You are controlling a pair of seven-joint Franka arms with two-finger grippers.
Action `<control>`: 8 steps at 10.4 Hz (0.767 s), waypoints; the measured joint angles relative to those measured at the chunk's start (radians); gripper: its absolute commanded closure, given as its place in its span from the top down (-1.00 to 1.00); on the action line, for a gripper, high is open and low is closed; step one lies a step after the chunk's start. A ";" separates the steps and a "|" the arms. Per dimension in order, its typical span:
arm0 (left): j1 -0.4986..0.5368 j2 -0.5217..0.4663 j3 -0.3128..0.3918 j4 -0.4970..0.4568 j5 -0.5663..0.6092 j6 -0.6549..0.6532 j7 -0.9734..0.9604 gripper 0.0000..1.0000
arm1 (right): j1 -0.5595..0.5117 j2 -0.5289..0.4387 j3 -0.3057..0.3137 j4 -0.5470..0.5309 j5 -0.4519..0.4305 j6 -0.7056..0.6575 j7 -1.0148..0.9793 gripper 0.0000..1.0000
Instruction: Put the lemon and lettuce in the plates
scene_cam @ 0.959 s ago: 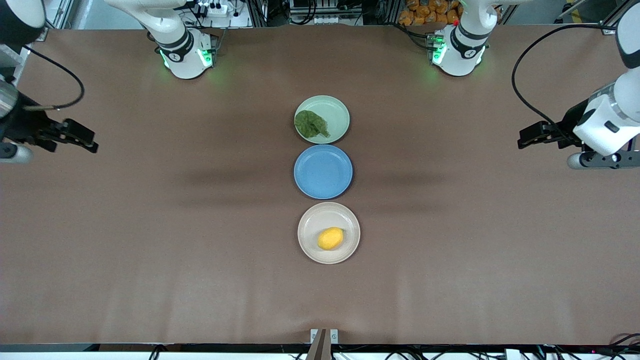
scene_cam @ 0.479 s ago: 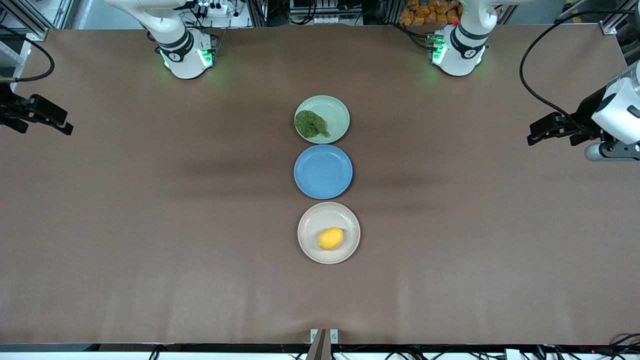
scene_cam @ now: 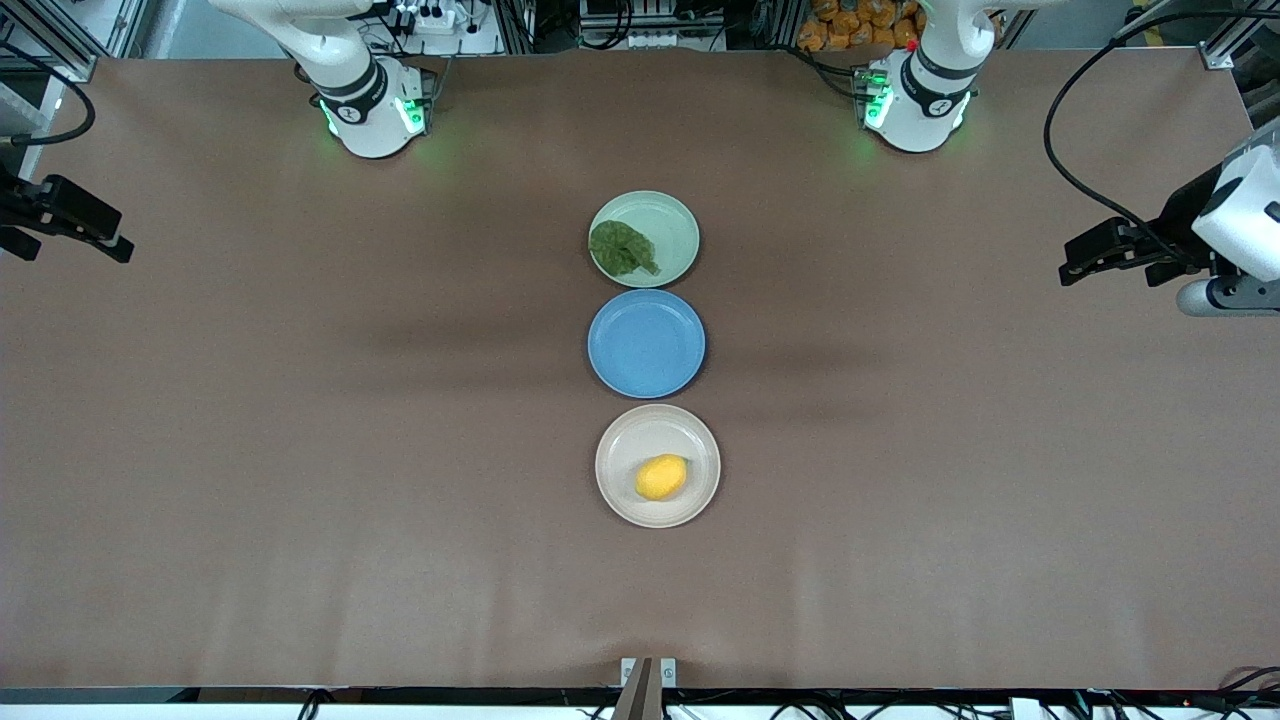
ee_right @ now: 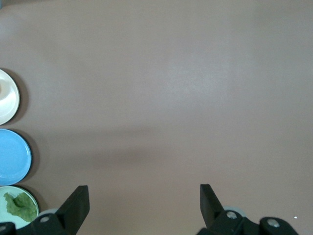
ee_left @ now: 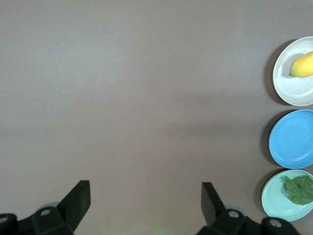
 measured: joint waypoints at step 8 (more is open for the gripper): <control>-0.003 -0.010 -0.019 0.017 0.039 -0.001 0.000 1.00 | -0.002 0.028 -0.013 -0.016 -0.001 0.003 -0.022 1.00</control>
